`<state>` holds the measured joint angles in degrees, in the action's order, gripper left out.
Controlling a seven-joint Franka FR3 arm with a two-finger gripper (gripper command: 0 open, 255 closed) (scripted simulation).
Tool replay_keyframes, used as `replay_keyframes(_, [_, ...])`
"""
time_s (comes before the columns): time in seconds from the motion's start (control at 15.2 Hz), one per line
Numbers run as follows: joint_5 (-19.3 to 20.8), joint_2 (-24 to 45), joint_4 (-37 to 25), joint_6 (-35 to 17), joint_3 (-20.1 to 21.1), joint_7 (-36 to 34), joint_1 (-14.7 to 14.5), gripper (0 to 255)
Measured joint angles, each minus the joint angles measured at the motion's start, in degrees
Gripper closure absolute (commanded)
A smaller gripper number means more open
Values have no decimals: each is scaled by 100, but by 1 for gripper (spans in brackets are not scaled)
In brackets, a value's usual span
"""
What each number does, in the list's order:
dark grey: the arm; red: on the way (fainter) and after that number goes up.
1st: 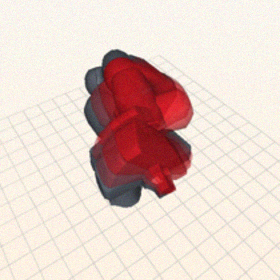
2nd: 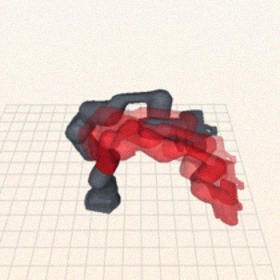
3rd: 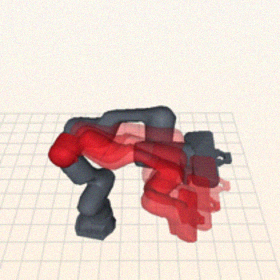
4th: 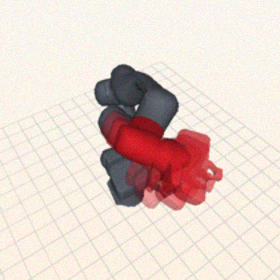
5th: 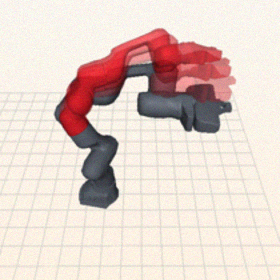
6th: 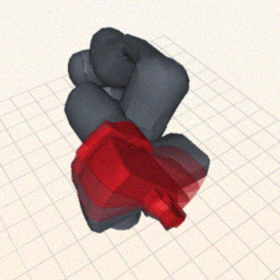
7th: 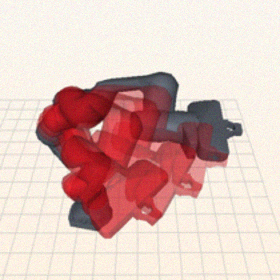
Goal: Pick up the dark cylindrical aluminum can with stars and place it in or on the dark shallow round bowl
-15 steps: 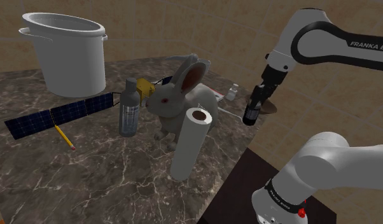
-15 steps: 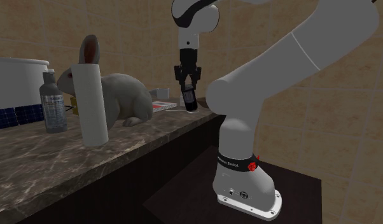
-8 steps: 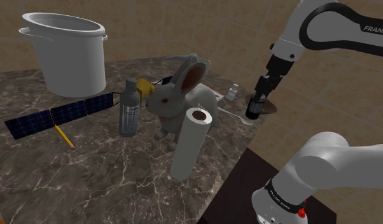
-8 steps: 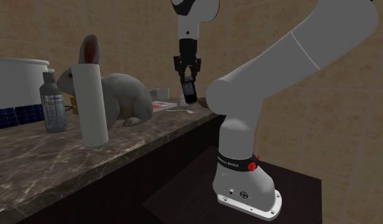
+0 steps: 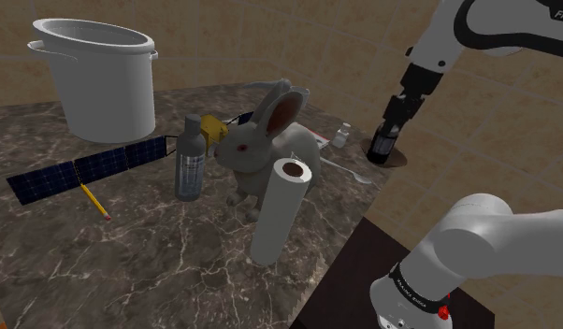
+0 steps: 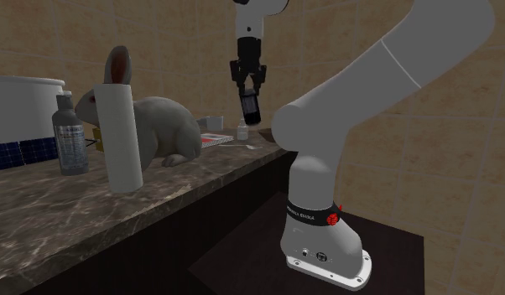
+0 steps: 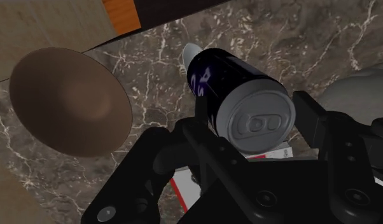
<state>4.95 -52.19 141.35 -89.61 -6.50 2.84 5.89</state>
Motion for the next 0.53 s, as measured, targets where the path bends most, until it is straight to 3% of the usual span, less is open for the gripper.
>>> replay_keyframes(0.53, [601, 800, -816, -80, -974, 977, 208, 255])
